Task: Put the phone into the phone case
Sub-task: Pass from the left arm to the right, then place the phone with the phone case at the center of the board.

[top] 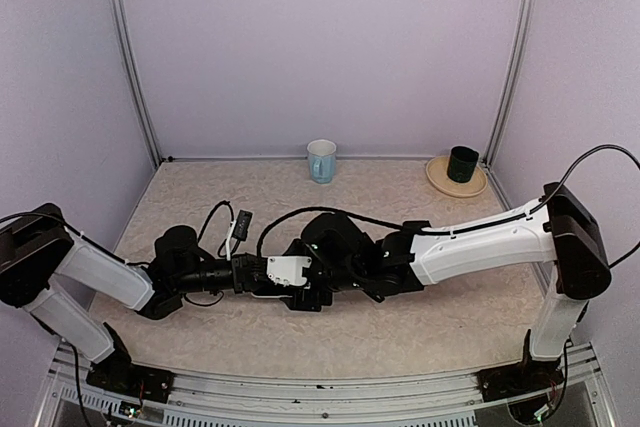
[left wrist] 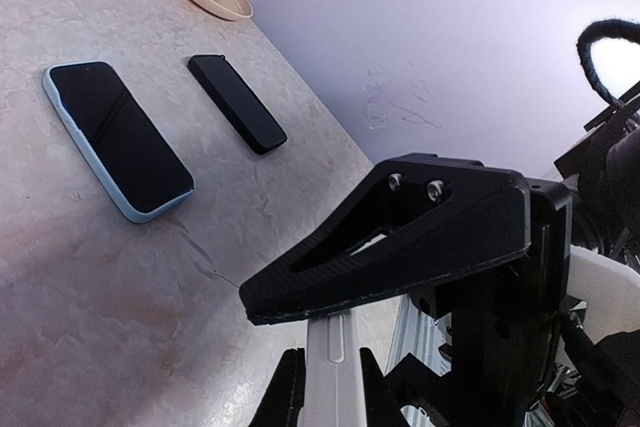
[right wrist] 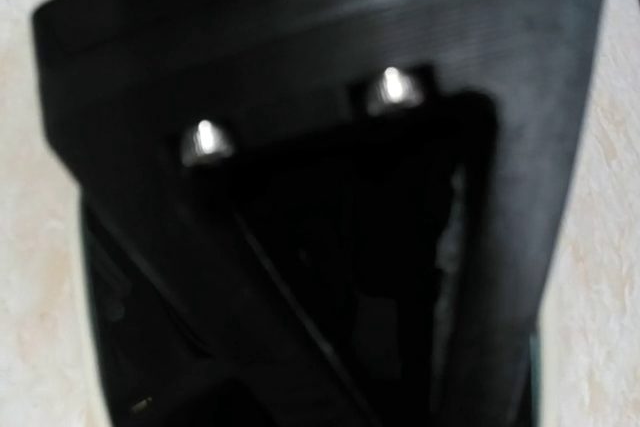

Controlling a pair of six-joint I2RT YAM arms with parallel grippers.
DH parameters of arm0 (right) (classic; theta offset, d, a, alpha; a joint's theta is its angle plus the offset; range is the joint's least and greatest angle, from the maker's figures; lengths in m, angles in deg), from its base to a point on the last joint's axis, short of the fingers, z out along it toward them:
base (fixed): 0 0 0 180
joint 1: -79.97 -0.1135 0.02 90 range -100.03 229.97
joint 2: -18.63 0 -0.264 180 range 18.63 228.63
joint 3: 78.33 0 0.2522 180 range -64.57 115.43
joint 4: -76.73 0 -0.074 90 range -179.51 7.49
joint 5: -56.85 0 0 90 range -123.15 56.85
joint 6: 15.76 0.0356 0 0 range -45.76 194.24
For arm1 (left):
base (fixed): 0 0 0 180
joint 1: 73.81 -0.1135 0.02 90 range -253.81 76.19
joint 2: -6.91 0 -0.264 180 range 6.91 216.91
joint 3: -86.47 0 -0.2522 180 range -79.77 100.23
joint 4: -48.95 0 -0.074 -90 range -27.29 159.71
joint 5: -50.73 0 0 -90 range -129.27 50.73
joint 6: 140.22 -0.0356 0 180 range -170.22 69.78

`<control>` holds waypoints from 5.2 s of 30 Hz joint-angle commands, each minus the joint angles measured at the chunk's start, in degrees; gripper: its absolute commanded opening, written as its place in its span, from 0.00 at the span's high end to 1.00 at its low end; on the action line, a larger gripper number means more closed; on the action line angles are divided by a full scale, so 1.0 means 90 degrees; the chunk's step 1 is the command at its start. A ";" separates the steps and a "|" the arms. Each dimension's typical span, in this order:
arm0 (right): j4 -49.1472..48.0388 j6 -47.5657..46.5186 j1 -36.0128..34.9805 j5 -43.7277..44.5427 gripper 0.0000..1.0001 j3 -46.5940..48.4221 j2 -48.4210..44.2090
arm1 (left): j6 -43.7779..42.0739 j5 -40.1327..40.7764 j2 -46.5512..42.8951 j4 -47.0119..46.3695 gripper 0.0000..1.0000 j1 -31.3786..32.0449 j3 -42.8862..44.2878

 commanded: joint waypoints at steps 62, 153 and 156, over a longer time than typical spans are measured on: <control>0.2312 0.4414 0.1081 0.0115 0.32 0.4826 0.3356 | 0.0565 0.3555 -0.3809 0.1434 0.01 -0.1253 -0.1719; 0.1759 0.4549 0.1037 -0.2693 0.00 0.4570 0.3896 | 0.1399 0.4524 -0.2616 0.3537 0.01 -0.1117 -0.0829; 0.1597 0.4470 0.1030 -0.2681 0.00 0.4321 0.3621 | 0.1366 0.4541 -0.2734 0.3601 0.01 -0.1074 -0.0853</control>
